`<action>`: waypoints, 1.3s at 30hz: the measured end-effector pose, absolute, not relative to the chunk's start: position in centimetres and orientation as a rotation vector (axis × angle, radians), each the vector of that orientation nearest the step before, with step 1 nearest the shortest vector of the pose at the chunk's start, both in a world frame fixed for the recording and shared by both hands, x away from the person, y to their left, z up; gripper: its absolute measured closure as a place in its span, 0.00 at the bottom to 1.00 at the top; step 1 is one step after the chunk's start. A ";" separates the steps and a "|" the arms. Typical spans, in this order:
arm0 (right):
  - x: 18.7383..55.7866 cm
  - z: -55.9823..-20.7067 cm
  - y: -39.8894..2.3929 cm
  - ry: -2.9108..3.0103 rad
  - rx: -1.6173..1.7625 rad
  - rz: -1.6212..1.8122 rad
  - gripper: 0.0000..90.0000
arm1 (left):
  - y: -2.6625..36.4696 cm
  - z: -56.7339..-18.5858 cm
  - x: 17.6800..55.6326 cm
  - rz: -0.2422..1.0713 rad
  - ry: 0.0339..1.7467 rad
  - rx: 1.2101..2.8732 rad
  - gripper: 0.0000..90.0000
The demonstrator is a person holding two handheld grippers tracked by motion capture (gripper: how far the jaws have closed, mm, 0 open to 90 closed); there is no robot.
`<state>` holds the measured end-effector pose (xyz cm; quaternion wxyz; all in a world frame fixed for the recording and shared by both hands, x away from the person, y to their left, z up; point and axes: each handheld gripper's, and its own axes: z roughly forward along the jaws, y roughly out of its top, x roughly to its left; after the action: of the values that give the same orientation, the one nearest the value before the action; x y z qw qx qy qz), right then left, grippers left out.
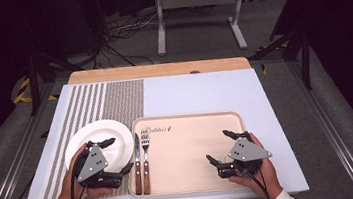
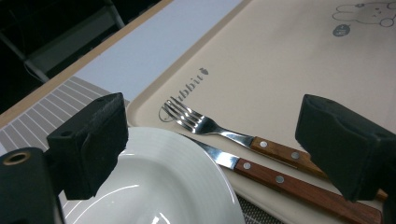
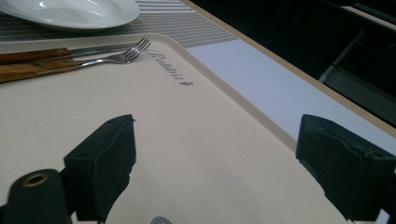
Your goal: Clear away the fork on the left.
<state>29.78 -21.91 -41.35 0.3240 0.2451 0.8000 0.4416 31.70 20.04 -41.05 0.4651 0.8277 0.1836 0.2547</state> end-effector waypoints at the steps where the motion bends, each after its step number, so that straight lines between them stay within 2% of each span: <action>1: 29.8 -41.3 -21.9 2.097 0.644 1.160 0.15 | 20.2 -41.0 31.6 0.624 0.449 2.022 0.11; 8: 29.8 -41.3 -22.0 2.091 0.644 1.147 0.15 | 21.2 -41.1 30.8 0.666 0.467 2.000 0.09; 18: 29.8 -41.3 -22.0 2.091 0.658 1.145 0.15 | 22.5 -41.7 29.8 0.627 0.476 1.974 0.06; 39: 29.9 -41.4 -21.7 2.101 0.649 1.137 0.15 | 24.6 -43.2 28.5 0.623 0.517 2.050 0.05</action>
<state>29.88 -21.68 -41.39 0.3267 0.2477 0.8022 0.4341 28.50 24.57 -43.17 0.4519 0.8296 0.2092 0.2524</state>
